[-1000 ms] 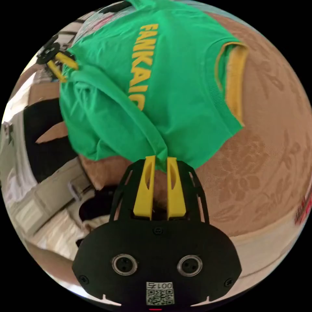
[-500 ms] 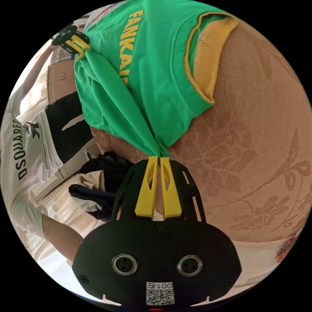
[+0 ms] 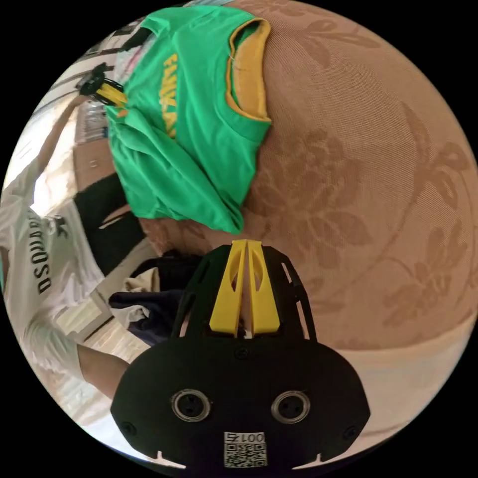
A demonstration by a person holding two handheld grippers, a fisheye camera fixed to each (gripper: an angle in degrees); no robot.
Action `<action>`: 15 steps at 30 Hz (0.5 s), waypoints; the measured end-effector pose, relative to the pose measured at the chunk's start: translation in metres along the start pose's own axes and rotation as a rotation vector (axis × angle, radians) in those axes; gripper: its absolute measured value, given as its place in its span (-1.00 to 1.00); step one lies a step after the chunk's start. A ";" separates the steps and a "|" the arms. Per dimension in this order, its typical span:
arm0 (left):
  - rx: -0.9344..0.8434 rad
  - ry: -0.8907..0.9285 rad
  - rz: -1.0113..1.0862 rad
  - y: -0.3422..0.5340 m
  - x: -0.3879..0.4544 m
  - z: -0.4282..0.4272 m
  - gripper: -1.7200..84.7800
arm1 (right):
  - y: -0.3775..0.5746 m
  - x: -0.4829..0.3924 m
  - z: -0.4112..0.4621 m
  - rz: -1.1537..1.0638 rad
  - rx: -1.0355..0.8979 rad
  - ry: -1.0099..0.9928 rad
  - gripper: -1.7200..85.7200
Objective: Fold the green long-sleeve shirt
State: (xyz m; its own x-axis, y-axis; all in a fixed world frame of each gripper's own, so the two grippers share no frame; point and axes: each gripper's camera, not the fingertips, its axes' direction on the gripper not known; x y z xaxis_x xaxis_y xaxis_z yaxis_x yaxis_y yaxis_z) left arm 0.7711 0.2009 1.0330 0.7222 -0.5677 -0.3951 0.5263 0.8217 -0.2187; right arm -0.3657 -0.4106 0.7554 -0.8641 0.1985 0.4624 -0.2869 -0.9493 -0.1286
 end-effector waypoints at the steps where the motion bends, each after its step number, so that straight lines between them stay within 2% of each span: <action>1: 0.067 -0.048 -0.002 0.010 0.012 -0.006 -0.90 | 0.002 -0.002 0.002 0.017 -0.025 0.055 -0.94; 2: 0.128 -0.067 0.013 0.017 0.029 -0.009 -0.88 | 0.005 -0.007 0.006 0.048 -0.043 0.136 -0.94; 5: 0.206 -0.138 0.038 0.022 0.071 -0.002 -0.80 | 0.007 -0.034 0.010 0.007 0.076 0.148 -0.92; 9: 0.217 -0.220 0.019 0.016 0.094 0.019 -0.78 | -0.007 -0.082 0.023 -0.084 0.211 0.231 -0.86; 13: 0.275 -0.156 -0.021 0.024 0.084 0.023 -0.84 | -0.034 -0.090 0.063 -0.096 0.130 0.220 -0.79; 15: 0.302 -0.116 -0.024 0.035 0.078 0.016 -0.91 | -0.045 -0.096 0.093 -0.140 0.053 0.225 -0.87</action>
State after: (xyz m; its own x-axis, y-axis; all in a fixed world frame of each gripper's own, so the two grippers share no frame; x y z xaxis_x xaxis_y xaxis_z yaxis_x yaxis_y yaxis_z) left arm 0.8528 0.1845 1.0094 0.7450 -0.6032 -0.2848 0.6408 0.7658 0.0543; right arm -0.2313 -0.4099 0.7989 -0.8895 0.3724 0.2648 -0.3932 -0.9190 -0.0286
